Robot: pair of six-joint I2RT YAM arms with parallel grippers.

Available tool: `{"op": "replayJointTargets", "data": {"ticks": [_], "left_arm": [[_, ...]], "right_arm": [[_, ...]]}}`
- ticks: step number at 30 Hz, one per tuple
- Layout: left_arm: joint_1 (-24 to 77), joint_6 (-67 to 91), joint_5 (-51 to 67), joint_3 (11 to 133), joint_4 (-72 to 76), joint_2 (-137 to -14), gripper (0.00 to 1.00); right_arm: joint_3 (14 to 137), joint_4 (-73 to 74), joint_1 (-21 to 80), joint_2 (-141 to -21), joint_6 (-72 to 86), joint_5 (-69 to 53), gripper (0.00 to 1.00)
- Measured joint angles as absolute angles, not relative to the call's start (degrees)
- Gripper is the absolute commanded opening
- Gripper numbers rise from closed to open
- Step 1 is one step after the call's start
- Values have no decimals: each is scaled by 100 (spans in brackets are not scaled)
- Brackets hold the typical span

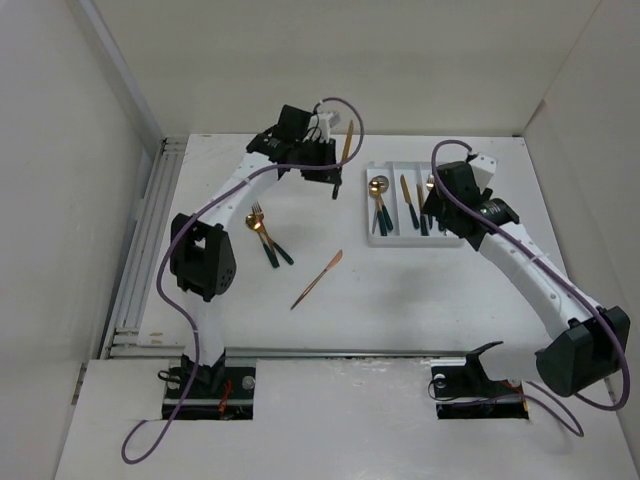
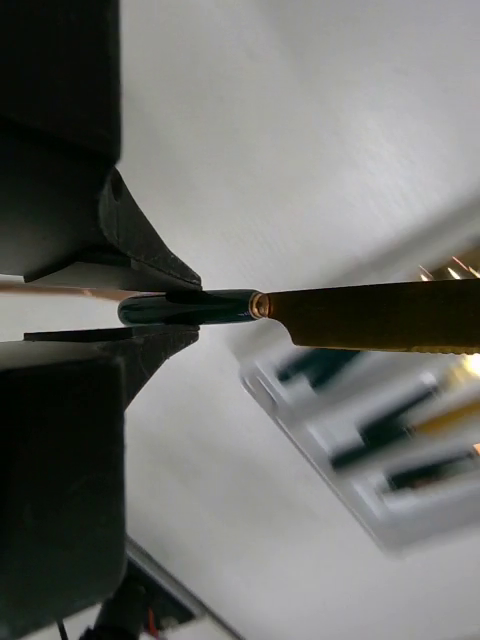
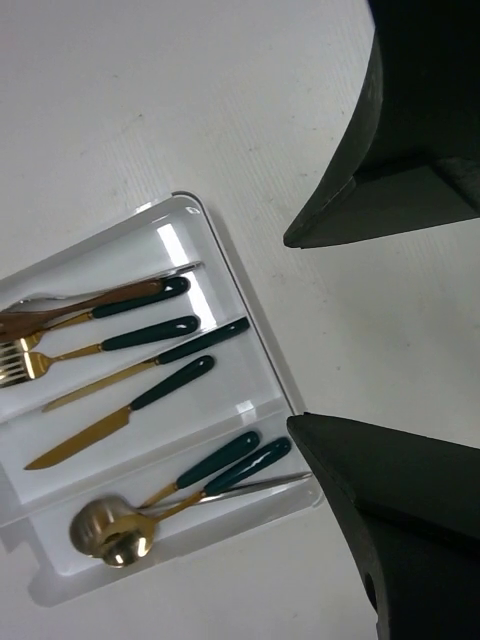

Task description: Sort the eating utensils into containers

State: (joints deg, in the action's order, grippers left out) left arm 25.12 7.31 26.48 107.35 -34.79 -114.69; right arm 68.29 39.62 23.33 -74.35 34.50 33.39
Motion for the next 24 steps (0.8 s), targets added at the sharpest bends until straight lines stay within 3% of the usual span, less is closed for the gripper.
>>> {"op": "replayJointTargets", "data": {"ticks": [7,13,24], "left_arm": [[3253,2482,3509,10829,-845,-11537,0],[3826,4211,3918,11008,1035,-12623,0],[3999,5050,3264,11238,1293,-13948,0]], "right_arm": [[6831,3927,1942,-7011,3968,3306,73],[6866,4252,1874,-6355,4278,3594,73],[6947,4871,1870,-5861,4388,4080,74]]}}
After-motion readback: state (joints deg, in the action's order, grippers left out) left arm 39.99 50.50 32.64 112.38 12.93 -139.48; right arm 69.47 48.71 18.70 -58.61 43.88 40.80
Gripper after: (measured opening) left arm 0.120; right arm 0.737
